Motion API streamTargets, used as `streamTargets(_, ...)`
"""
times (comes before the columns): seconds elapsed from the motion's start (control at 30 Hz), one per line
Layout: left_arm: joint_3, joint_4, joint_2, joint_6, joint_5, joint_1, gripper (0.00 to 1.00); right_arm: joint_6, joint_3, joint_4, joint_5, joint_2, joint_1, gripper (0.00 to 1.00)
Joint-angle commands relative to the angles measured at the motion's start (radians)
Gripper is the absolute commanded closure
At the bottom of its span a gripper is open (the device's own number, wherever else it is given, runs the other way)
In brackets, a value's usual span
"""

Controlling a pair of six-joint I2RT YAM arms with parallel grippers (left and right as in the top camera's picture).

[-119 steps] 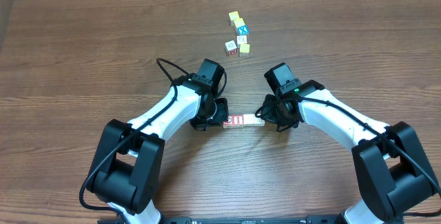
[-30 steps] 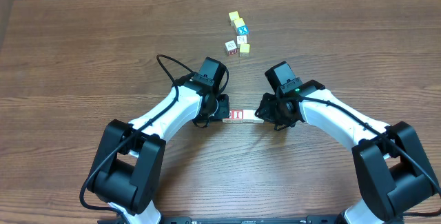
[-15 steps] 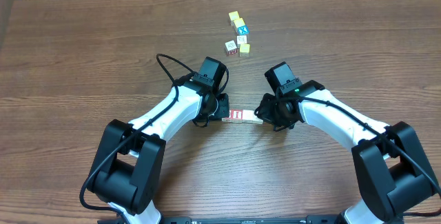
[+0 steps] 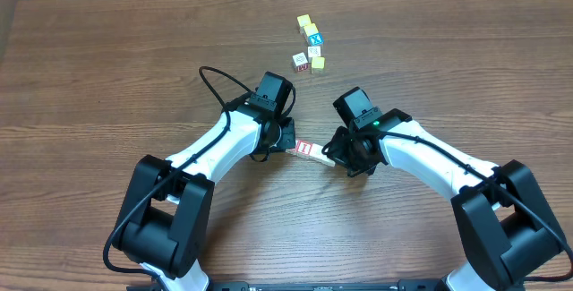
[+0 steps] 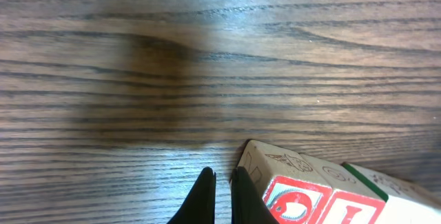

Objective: Flip 5 blocks

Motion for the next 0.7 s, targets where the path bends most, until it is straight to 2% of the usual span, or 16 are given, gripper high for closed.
streamTargets(0.0, 0.014, 0.014, 0.009, 0.005, 0.076, -0.018, 0.96, 0.082, -0.002, 0.029, -0.089, 0.006, 0.046, 0.96)
streamTargets(0.33, 0.014, 0.055, 0.009, 0.005, 0.053, -0.018, 0.96, 0.225, -0.002, 0.034, -0.096, 0.006, 0.08, 0.96)
streamTargets(0.67, 0.014, 0.058, 0.009, 0.005, 0.053, -0.018, 0.96, 0.233, -0.002, 0.027, -0.095, 0.006, 0.084, 0.96)
